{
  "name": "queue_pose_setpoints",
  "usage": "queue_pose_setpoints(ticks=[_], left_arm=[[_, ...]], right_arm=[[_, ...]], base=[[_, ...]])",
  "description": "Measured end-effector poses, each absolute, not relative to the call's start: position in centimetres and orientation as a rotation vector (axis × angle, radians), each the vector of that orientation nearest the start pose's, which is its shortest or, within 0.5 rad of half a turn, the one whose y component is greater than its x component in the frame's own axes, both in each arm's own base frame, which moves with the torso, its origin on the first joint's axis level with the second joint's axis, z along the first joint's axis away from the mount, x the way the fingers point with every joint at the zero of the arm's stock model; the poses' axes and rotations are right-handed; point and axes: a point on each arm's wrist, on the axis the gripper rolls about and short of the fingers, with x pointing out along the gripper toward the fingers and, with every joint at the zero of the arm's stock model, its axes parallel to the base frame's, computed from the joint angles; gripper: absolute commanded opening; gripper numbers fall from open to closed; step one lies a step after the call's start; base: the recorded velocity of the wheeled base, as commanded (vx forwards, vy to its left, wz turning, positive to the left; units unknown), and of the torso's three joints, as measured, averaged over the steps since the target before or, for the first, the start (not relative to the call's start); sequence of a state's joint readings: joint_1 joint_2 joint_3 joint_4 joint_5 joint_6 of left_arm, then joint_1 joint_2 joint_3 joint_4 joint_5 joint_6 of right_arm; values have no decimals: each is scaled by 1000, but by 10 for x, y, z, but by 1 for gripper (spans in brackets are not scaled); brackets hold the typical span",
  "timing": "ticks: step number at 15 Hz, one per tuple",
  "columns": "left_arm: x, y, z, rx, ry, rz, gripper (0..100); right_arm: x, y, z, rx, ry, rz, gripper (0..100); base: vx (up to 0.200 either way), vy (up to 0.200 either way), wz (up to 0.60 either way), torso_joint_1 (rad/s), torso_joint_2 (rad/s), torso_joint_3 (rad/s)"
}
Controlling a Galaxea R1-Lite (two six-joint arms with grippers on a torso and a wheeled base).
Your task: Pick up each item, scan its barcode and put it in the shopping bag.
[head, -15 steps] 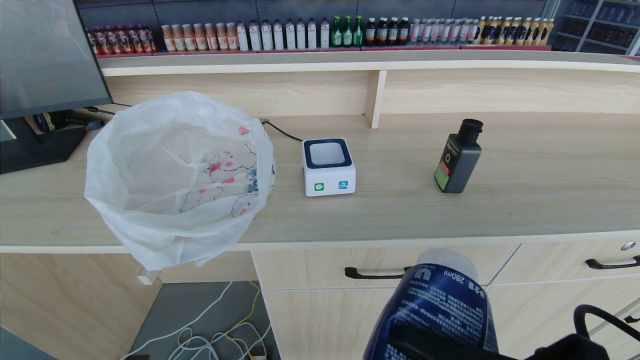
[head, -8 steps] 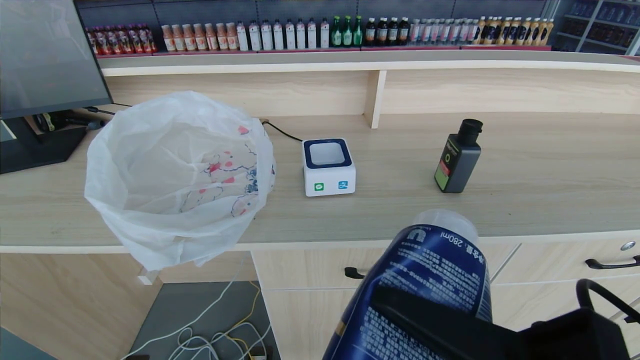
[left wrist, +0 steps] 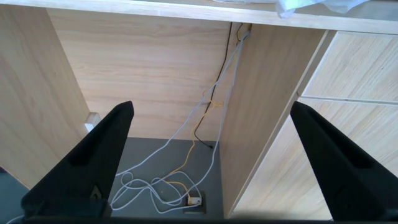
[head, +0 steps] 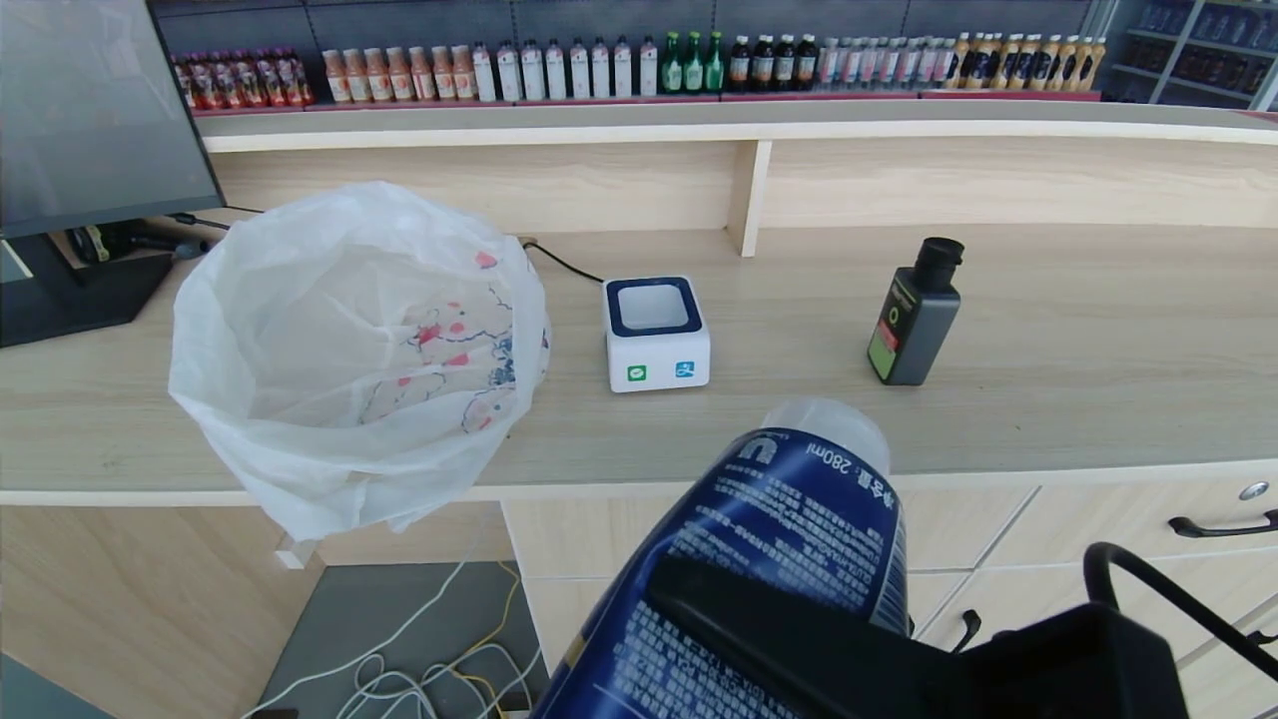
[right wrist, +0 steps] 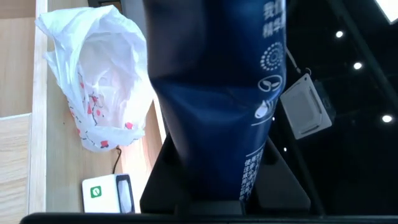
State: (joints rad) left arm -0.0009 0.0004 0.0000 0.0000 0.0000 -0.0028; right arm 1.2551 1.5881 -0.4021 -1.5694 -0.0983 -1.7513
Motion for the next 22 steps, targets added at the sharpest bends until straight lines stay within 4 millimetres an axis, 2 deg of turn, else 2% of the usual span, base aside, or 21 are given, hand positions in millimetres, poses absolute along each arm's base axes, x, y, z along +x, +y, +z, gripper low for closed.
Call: queue_pose_setpoints(ticks=[14,22], left_arm=[[-23,0,75,-3,0,0,100],[-23,0,75,-3,0,0,100]], right_arm=[[76,231,201,-1212,-1133,587,0],[81,224,199,-1051,-1022,671,0]], base=[[0,0,0,0,0,0],[0,0,0,0,0,0]])
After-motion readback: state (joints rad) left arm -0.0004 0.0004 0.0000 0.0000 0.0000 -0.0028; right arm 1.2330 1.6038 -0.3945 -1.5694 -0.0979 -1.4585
